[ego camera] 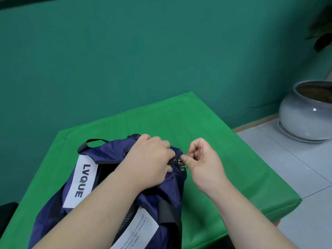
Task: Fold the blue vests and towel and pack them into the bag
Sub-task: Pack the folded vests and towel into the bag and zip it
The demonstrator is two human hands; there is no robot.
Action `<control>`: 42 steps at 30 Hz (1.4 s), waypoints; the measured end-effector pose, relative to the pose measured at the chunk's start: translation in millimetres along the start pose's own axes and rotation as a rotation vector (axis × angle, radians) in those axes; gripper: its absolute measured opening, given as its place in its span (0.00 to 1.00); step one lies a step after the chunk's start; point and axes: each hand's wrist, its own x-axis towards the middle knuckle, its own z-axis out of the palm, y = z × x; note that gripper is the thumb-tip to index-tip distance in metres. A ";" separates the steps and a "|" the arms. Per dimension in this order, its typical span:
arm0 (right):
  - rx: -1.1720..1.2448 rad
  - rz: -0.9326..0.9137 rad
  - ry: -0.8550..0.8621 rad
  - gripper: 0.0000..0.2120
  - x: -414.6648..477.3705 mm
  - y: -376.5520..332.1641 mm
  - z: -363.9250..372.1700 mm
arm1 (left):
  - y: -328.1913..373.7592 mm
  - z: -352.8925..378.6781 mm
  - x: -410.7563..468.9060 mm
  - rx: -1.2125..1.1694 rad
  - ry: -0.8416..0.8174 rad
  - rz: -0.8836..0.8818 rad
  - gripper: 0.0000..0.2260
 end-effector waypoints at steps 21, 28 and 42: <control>-0.701 0.134 -0.031 0.07 -6.7 40.1 -23.0 | -6.8 3.9 -13.7 -0.057 -0.142 0.011 0.10; -0.708 -0.074 -0.115 0.04 -27.0 8.8 -15.0 | 4.8 10.5 -18.8 -0.180 -0.014 -0.016 0.09; -0.673 -0.333 -0.215 0.08 -56.0 -64.1 42.7 | -36.9 -6.0 -166.8 -0.369 0.169 -0.508 0.13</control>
